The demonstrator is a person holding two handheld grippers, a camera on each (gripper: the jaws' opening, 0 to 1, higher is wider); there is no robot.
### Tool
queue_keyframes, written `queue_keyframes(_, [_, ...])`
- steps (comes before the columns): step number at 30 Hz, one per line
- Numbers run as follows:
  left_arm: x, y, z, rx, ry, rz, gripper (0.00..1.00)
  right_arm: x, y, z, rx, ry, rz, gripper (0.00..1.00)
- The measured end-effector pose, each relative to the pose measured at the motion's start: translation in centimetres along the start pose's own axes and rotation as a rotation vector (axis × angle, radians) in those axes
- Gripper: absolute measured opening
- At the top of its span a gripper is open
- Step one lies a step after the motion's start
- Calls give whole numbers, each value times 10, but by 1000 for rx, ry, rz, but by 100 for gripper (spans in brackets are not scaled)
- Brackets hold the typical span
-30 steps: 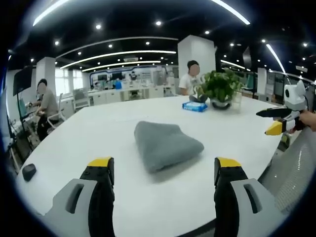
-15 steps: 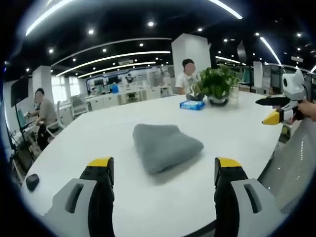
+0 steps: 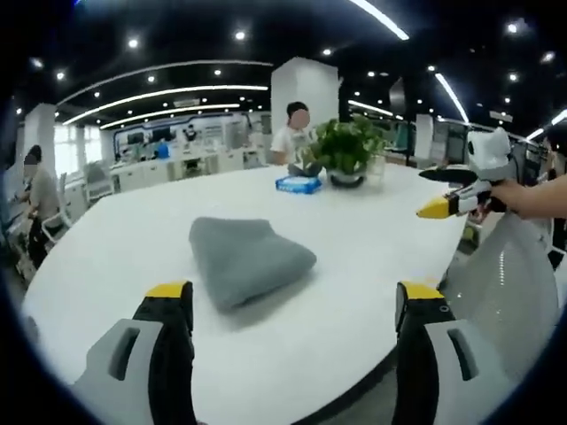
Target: Open the folded towel by lifting each exposed corner and separating the folded layers until the towel lies flat within the target outline without major curled edges
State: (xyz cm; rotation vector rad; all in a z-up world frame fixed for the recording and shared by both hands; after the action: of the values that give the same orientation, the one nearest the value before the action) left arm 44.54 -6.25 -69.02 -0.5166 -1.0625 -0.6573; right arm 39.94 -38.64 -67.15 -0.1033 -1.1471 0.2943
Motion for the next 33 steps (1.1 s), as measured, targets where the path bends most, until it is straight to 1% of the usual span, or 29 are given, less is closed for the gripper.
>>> queue_keyframes(2, [3, 2, 1, -16, -10, 16, 97, 3, -1, 1, -3, -1, -5, 100])
queue_keyframes(4, [6, 4, 1, -27, -32, 24, 99, 3, -4, 2, -20, 17, -11, 100])
queue_keyframes(5, [8, 6, 0, -25, -29, 24, 99, 5, -6, 3, -37, 17, -51, 100])
queue_keyframes(7, [9, 11, -2, -8, -21, 16, 99, 12, -4, 1, -12, -14, -82, 100])
queue_keyframes(8, [10, 14, -3, 10, -25, 9, 99, 12, -5, -1, -12, -13, -77, 100])
queue_keyframes(9, [13, 20, -4, 51, -23, -14, 99, 15, -6, -5, -2, -13, -79, 100])
queue_keyframes(10, [13, 21, -5, 56, -18, -22, 99, 18, -5, -7, 5, -11, -81, 100])
queue_keyframes(12, [21, 23, -9, 62, -2, -38, 99, 27, -2, -11, 27, -51, -75, 100])
queue_keyframes(13, [27, 23, -13, 61, 1, -84, 99, 30, 1, -13, 39, -68, -99, 100])
queue_keyframes(14, [31, 22, -17, 54, 13, -129, 99, 32, 6, -16, 76, -81, -121, 100])
queue_keyframes(15, [37, 22, -23, 61, 25, -215, 97, 31, 12, -22, 115, -76, -139, 100])
queue_keyframes(16, [40, 22, -28, 67, 41, -283, 95, 30, 15, -27, 125, -74, -142, 100])
queue_keyframes(17, [43, 22, -35, 79, 57, -356, 91, 31, 21, -34, 154, -90, -152, 100])
queue_keyframes(18, [44, 20, -42, 76, 65, -400, 85, 31, 26, -39, 175, -96, -162, 100])
queue_keyframes(19, [44, 20, -49, 73, 77, -434, 82, 30, 31, -44, 196, -90, -163, 100])
queue_keyframes(20, [41, 19, -59, 67, 116, -467, 79, 29, 35, -52, 195, -90, -163, 100])
queue_keyframes(21, [37, 15, -70, 37, 158, -484, 76, 25, 38, -58, 196, -64, -176, 100])
queue_keyframes(22, [35, 13, -77, 26, 163, -486, 72, 24, 43, -63, 212, -62, -206, 100])
queue_keyframes(23, [35, 11, -83, 21, 154, -497, 68, 23, 46, -66, 219, -67, -220, 100])
queue_keyframes(24, [31, 9, -92, 8, 171, -546, 61, 17, 49, -70, 222, -38, -233, 100])
queue_keyframes(25, [27, 10, -98, 14, 184, -587, 58, 15, 51, -72, 233, -15, -222, 100])
queue_keyframes(26, [22, 10, -106, 15, 208, -634, 55, 15, 51, -72, 232, -19, -203, 100])
queue_keyframes(27, [18, 11, -112, 13, 218, -635, 55, 15, 48, -72, 212, -20, -195, 98])
queue_keyframes(28, [15, 10, -118, 7, 222, -624, 55, 15, 46, -70, 210, -14, -202, 88])
queue_keyframes(29, [10, 11, -123, 2, 244, -615, 55, 12, 45, -68, 217, 12, -218, 72])
queue_keyframes(30, [7, 11, -126, 2, 246, -621, 54, 10, 43, -68, 218, 22, -216, 63])
queue_keyframes(31, [4, 12, -130, 2, 252, -627, 53, 9, 42, -68, 212, 27, -204, 59])
queue_keyframes(32, [2, 12, -132, 7, 256, -628, 53, 9, 41, -69, 201, 26, -197, 61])
queue_keyframes(33, [0, 14, -135, 16, 257, -631, 52, 10, 40, -69, 192, 23, -193, 65])
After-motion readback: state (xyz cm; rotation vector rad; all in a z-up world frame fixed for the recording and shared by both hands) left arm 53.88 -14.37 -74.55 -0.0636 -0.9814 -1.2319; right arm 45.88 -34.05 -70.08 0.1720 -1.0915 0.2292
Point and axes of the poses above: the point that each gripper's makers call its tool centre point, and the gripper's own axes: z roughly backward along the fingers, y roughly to its left, x roughly out of its top, the point moved 6 cm from there along z, roughly backward along the fingers, and after that the axes turned 6 degrees about y, right-handed, at the moved point
